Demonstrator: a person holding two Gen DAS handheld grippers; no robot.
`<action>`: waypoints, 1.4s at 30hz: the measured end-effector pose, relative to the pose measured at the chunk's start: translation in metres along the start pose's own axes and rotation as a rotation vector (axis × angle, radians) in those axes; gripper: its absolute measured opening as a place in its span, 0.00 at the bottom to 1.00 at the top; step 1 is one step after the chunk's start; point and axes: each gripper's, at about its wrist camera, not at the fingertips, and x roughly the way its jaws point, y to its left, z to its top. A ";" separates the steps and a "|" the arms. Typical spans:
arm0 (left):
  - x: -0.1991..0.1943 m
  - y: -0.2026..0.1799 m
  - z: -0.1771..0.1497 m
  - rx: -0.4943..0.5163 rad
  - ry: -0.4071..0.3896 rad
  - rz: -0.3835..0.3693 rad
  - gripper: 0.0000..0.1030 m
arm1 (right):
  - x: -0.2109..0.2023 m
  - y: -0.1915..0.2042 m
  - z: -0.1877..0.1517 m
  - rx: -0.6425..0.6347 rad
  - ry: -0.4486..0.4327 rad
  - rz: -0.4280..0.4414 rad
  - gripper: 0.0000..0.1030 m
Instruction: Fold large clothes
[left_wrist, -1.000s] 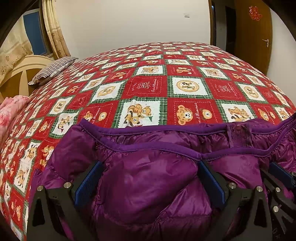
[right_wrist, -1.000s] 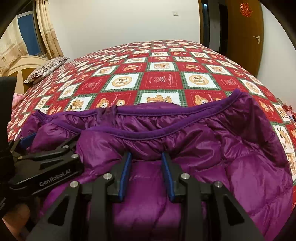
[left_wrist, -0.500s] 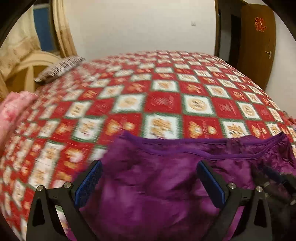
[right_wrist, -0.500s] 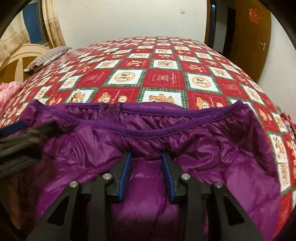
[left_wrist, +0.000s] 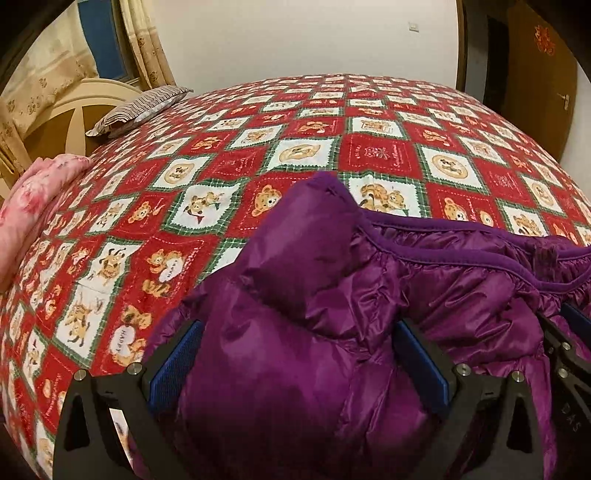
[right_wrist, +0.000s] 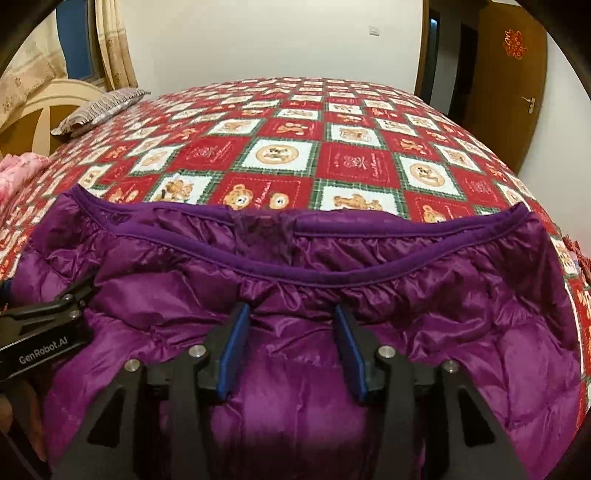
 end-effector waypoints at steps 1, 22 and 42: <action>-0.009 0.005 -0.001 -0.014 0.003 0.003 0.99 | 0.000 0.001 0.001 -0.007 0.005 -0.004 0.51; -0.065 0.072 -0.113 -0.191 -0.043 -0.161 0.54 | -0.067 0.018 -0.065 -0.062 -0.054 -0.048 0.71; -0.114 0.100 -0.127 -0.221 -0.146 -0.311 0.11 | -0.107 0.027 -0.111 -0.086 -0.062 -0.070 0.76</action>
